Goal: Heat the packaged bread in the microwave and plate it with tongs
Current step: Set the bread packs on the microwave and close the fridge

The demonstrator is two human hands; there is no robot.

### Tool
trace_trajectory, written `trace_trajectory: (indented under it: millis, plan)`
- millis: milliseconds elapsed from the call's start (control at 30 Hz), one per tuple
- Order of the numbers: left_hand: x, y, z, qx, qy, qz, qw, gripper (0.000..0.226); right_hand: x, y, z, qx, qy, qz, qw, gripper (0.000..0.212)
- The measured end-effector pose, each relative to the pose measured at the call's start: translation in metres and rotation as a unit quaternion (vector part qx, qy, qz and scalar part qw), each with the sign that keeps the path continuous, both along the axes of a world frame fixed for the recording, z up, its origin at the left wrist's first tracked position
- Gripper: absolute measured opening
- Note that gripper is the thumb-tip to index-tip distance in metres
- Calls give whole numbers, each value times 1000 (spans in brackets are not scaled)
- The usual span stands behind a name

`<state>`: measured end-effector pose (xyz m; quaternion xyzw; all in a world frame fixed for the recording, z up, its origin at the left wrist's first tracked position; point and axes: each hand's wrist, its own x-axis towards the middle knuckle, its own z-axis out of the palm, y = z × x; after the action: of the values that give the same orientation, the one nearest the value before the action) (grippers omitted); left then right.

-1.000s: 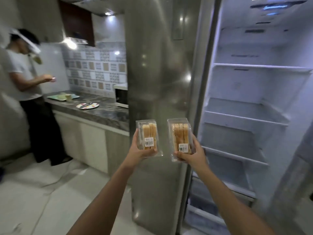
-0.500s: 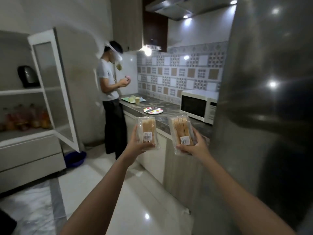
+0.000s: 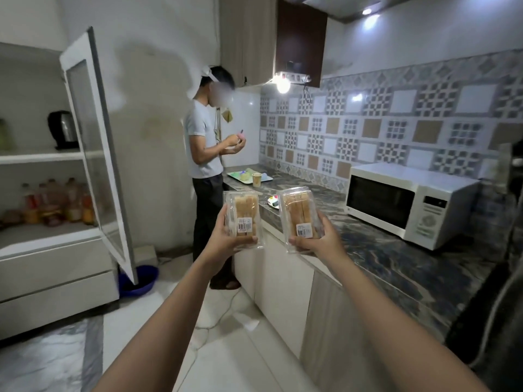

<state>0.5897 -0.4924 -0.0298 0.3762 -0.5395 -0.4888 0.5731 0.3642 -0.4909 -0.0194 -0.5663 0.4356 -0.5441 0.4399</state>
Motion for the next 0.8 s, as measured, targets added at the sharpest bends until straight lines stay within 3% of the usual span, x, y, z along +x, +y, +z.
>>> trace_trajectory:
  millis: [200, 433, 667, 800]
  plan:
    - [-39, -170, 24, -39, 4, -3, 999, 92, -27, -159, 21, -20, -15, -14, 1000, 100]
    - [-108, -339, 33, -3, 2, -33, 999, 121, -74, -312, 42, -4, -54, -69, 996, 103]
    - [-212, -470, 37, 55, 49, -106, 992, 106, -177, -411, 34, 14, -54, -143, 988, 99]
    - [-282, -544, 52, 53, 10, -184, 981, 112, -237, -454, 48, 3, -53, -203, 978, 88]
